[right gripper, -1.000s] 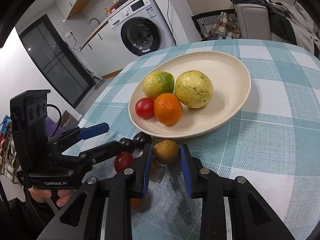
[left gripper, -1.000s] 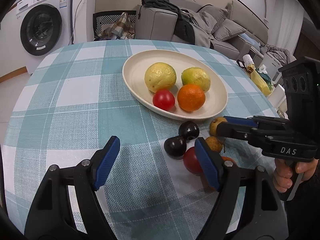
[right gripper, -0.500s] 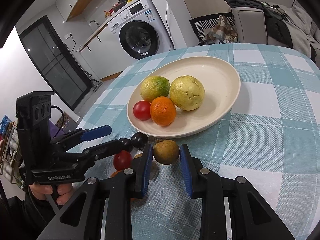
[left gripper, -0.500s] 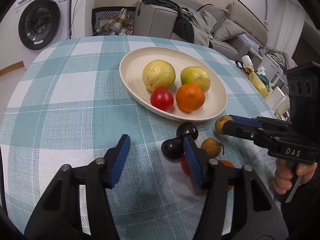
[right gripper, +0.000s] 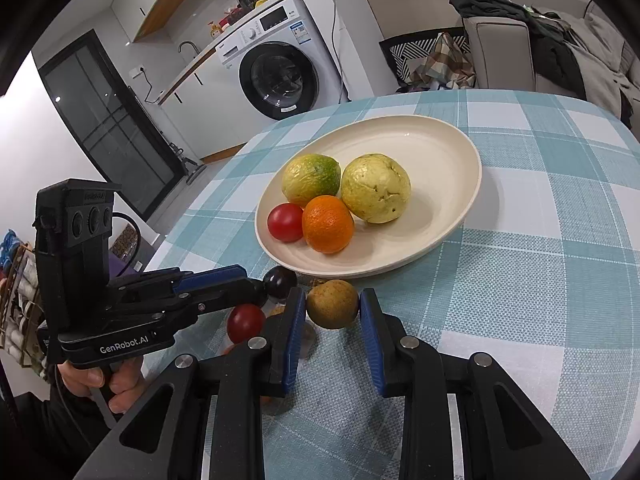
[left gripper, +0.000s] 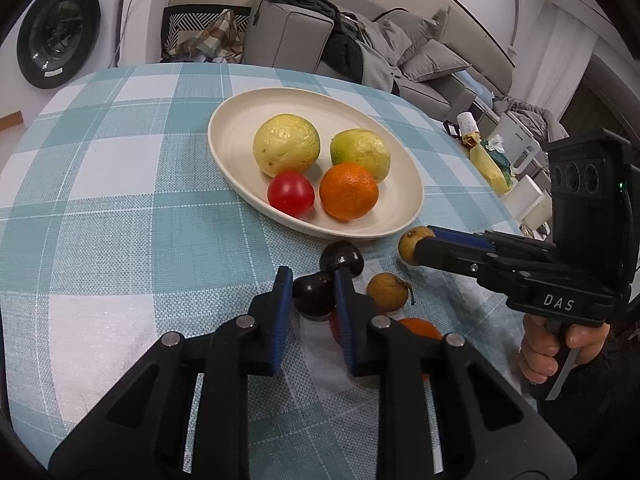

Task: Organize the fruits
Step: 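Grasp a dark plum with the left gripper while the right grasps the brown kiwi, then carry the plum and kiwi over the cream plate and lower them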

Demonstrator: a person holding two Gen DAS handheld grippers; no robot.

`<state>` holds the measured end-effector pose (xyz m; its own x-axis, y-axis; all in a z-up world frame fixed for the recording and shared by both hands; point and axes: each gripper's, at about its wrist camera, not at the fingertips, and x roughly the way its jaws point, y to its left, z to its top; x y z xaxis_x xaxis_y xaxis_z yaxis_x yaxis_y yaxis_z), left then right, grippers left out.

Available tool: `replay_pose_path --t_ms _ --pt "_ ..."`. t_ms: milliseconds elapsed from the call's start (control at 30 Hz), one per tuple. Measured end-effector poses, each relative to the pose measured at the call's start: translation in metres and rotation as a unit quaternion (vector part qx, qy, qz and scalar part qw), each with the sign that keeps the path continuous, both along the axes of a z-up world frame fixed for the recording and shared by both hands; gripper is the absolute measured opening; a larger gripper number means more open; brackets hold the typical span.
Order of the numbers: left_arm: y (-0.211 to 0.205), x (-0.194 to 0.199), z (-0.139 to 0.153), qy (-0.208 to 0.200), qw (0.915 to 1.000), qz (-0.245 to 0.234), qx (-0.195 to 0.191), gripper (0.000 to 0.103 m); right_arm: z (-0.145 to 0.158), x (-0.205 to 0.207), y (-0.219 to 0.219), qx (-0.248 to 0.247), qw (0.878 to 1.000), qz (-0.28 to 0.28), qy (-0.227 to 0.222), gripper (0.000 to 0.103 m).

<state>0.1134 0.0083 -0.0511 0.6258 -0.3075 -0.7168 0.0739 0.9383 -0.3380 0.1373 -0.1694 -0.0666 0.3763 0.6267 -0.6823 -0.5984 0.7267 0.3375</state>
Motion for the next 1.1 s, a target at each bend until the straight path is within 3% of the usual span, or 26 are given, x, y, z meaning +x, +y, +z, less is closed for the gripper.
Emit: replay_pose_path --t_ms 400,1100 --pt "0.023 -0.003 0.001 -0.003 0.9993 0.036 0.006 0.019 0.001 -0.002 -0.001 0.0 1.0 -0.001 -0.003 0.029" --pt "0.006 -0.012 0.04 -0.079 0.996 0.032 0.028 0.019 0.022 -0.004 -0.016 0.058 0.996 -0.027 -0.056 0.029"
